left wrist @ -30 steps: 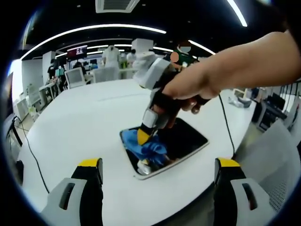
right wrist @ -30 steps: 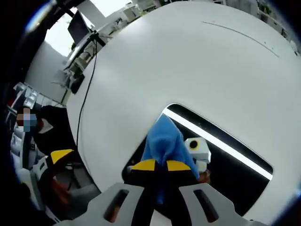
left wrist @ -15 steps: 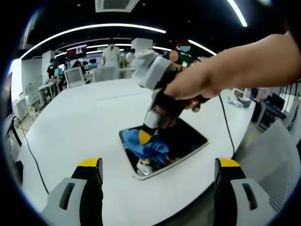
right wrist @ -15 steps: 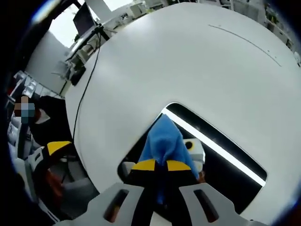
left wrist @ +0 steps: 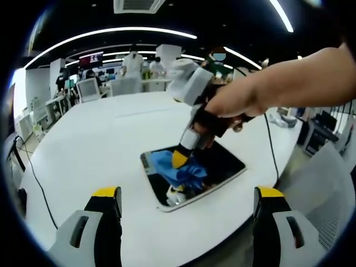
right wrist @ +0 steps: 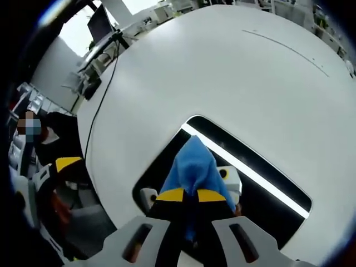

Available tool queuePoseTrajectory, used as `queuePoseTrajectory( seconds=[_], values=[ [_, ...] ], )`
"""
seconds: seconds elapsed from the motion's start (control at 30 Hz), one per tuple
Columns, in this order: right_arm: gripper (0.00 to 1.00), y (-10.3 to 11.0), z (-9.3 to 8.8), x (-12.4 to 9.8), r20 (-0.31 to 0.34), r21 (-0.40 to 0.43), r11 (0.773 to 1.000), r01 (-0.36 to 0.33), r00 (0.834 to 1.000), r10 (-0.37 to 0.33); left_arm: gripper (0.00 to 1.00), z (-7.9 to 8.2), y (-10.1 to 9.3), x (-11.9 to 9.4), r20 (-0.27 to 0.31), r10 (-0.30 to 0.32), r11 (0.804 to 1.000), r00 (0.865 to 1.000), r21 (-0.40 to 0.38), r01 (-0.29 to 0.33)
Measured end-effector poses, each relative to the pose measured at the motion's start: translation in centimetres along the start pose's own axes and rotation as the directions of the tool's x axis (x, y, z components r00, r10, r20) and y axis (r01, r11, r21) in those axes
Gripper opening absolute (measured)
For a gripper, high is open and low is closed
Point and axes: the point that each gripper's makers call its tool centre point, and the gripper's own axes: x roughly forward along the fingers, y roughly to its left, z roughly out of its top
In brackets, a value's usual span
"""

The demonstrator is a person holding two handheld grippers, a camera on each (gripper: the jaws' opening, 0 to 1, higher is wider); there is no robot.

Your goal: Wipe the mirror surface with the cleaning cloth until all visible marks leave the cleaned area.

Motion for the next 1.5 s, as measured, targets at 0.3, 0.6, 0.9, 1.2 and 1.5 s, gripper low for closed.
queuePoseTrajectory(
  seconds=[0.3,0.6,0.9,1.2,1.5],
  values=[
    [0.01,-0.7,-0.5,-0.4,0.003,0.010,1.000,-0.003,1.000,0.003,0.99,-0.1,0.0,0.0,-0.005,-0.002,1.000,1.000,-0.002,0.002],
    [0.01,-1.6,-1.0,-0.7,-0.001,0.014,1.000,-0.005,1.000,0.005,0.99,-0.1,0.0,0.0,-0.007,-0.002,1.000,1.000,-0.006,0.002],
    [0.01,-1.8,-1.7,-1.4,0.005,0.020,1.000,-0.008,1.000,0.008,0.99,-0.1,0.0,0.0,-0.009,-0.003,1.000,1.000,-0.007,0.002],
    [0.01,-2.6,-2.2,-1.7,0.004,0.015,1.000,-0.007,1.000,0.007,0.99,-0.2,0.0,0.0,-0.012,-0.003,1.000,1.000,-0.007,0.002],
    [0.01,-3.6,-2.6,-1.9,0.004,0.030,0.999,-0.016,1.000,0.016,0.99,-0.2,-0.1,0.1,-0.018,-0.006,1.000,1.000,0.003,0.006]
  ],
)
